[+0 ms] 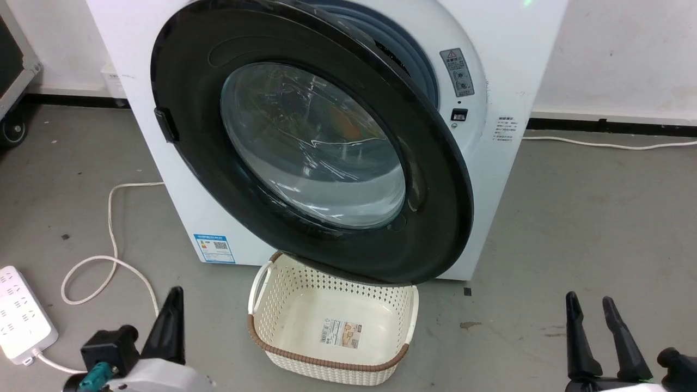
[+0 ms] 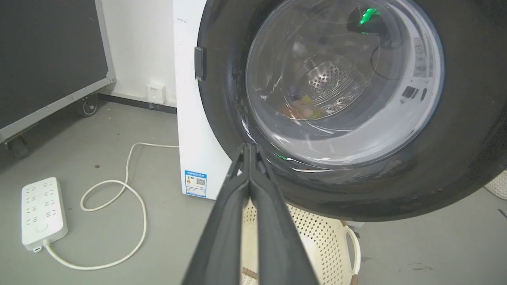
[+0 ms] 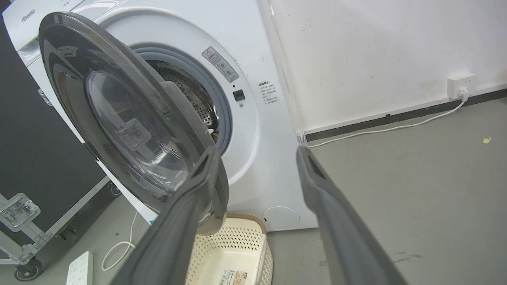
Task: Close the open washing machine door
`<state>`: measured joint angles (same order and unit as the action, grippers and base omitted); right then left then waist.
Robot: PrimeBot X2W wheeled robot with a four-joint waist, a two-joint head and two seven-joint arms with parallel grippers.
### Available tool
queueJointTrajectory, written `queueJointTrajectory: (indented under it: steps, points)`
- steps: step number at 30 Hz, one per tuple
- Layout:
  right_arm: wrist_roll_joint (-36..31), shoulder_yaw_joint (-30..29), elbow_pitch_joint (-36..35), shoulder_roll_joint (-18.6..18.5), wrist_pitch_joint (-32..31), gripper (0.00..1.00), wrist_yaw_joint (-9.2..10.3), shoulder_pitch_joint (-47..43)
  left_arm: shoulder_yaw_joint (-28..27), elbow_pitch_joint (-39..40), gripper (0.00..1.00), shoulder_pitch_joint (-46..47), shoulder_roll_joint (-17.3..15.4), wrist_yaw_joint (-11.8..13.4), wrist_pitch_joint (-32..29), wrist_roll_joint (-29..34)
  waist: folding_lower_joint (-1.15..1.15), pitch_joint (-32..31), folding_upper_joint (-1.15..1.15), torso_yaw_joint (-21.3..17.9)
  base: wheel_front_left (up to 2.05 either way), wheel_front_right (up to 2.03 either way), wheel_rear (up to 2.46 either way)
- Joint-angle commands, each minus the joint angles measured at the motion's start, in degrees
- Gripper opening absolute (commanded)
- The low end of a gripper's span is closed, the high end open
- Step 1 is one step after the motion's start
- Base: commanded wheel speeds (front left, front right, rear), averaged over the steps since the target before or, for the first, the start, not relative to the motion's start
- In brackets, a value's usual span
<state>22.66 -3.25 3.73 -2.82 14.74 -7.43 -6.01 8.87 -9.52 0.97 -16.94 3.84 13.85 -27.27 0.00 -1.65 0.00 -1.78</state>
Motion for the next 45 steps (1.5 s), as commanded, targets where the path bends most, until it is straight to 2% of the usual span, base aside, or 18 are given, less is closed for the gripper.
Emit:
queueJointTrajectory:
  steps: [1,4,5,6,9,10,11,12,13,19,21,25,26,27,28,30,35,45]
  points:
    - [-0.67,0.39,0.38,-0.06,0.26,1.0,-0.06,-0.99,0.37,-0.69,0.0,-0.94,0.35,-0.37,-0.33,-0.43,0.0,0.14,0.0,0.02,0.0,0.0,0.0]
    - [-1.3,0.68,0.57,-0.06,0.26,1.0,-0.06,-0.96,0.29,-1.21,0.0,-0.95,0.66,-0.04,-0.32,-0.7,0.0,0.28,0.0,0.09,0.0,0.0,0.0]
    - [-1.4,0.66,0.58,-0.06,0.26,1.0,-0.06,-0.94,0.32,-1.28,0.34,-0.88,0.69,0.02,-0.28,-0.68,0.0,0.3,0.0,0.14,0.0,0.0,0.0]
    - [-1.48,0.63,0.59,-0.06,0.26,1.0,-0.06,-0.92,0.41,-1.32,1.0,-0.74,0.64,0.06,-0.26,-0.55,0.0,0.34,0.0,0.19,0.0,0.0,0.0]
    - [-2.03,0.53,0.84,-0.06,0.26,1.0,-0.06,-0.78,0.45,-1.46,1.0,-0.19,0.45,0.12,-0.14,-0.33,0.0,0.39,0.0,0.28,0.0,0.0,0.0]
    - [-2.33,0.46,0.95,-0.06,0.26,0.89,-0.06,-0.67,0.48,-1.47,1.0,-0.09,0.38,0.16,-0.09,-0.22,0.0,0.4,0.0,0.28,0.0,0.0,0.0]
    - [-2.5,0.33,1.06,-0.06,0.26,0.16,-0.06,-0.55,0.52,-1.46,1.0,0.01,0.31,0.22,-0.04,-0.06,0.0,0.38,0.0,0.28,0.0,0.0,0.0]
    - [-2.96,0.25,1.2,-0.06,0.26,0.0,-0.06,-0.46,0.55,-1.44,1.0,0.06,0.28,0.28,0.01,0.03,0.0,0.36,0.0,0.27,0.0,0.0,0.0]
    - [-2.96,0.25,1.2,-0.06,0.26,0.0,-0.06,-0.46,0.55,-1.44,1.0,0.06,0.28,0.28,0.01,0.03,0.0,0.36,0.0,0.27,0.0,0.0,0.0]
    - [-13.79,-1.06,-0.78,-0.06,0.2,0.0,-0.06,1.27,0.67,-1.22,1.0,0.03,0.4,0.85,0.32,0.53,0.0,0.25,0.0,0.29,0.0,0.0,0.0]
    - [-14.78,-0.74,-1.36,-0.06,-0.26,0.0,-0.06,1.84,0.67,-1.21,1.0,-0.01,0.41,0.92,0.36,0.57,0.0,0.27,0.0,0.3,0.0,0.0,0.0]
    - [-16.35,5.12,-3.65,-0.06,-7.35,0.0,-0.06,5.49,0.87,-0.65,1.0,-0.14,0.77,1.4,-0.38,0.15,0.0,0.64,0.0,0.49,0.0,0.0,0.0]
    - [-16.35,5.12,-3.65,-0.06,-7.35,0.0,-0.06,5.49,0.87,-0.65,1.0,-0.14,0.77,1.4,-0.38,0.15,0.0,0.64,0.0,0.49,0.0,0.0,0.0]
    - [-16.1,7.87,-3.57,-0.06,-10.94,0.0,-0.06,7.19,0.93,-0.37,1.0,0.03,0.79,1.48,-0.92,-0.12,0.0,0.9,0.0,0.66,0.0,0.0,0.0]
    - [-16.1,7.87,-3.57,-0.06,-10.94,0.0,-0.06,7.19,0.93,-0.37,1.0,0.03,0.79,1.48,-0.92,-0.12,0.0,0.9,0.0,0.66,0.0,0.0,0.0]
    - [-15.29,10.38,-1.84,-0.06,-15.41,0.0,-0.06,10.28,0.99,0.03,1.0,0.43,0.84,1.5,-1.59,-0.57,0.0,1.47,0.0,0.93,0.0,0.0,0.0]
    - [-13.69,10.91,4.14,-0.06,-17.9,0.0,-0.06,15.78,1.22,0.52,1.0,1.44,0.81,1.02,-1.98,-1.13,0.0,3.4,0.0,1.82,0.0,0.0,0.0]
    - [-12.25,9.35,15.31,-0.06,-14.85,0.0,-0.06,25.41,1.12,0.47,1.0,3.38,0.61,0.2,-1.35,-1.7,0.0,7.3,0.0,3.04,0.0,0.0,0.0]
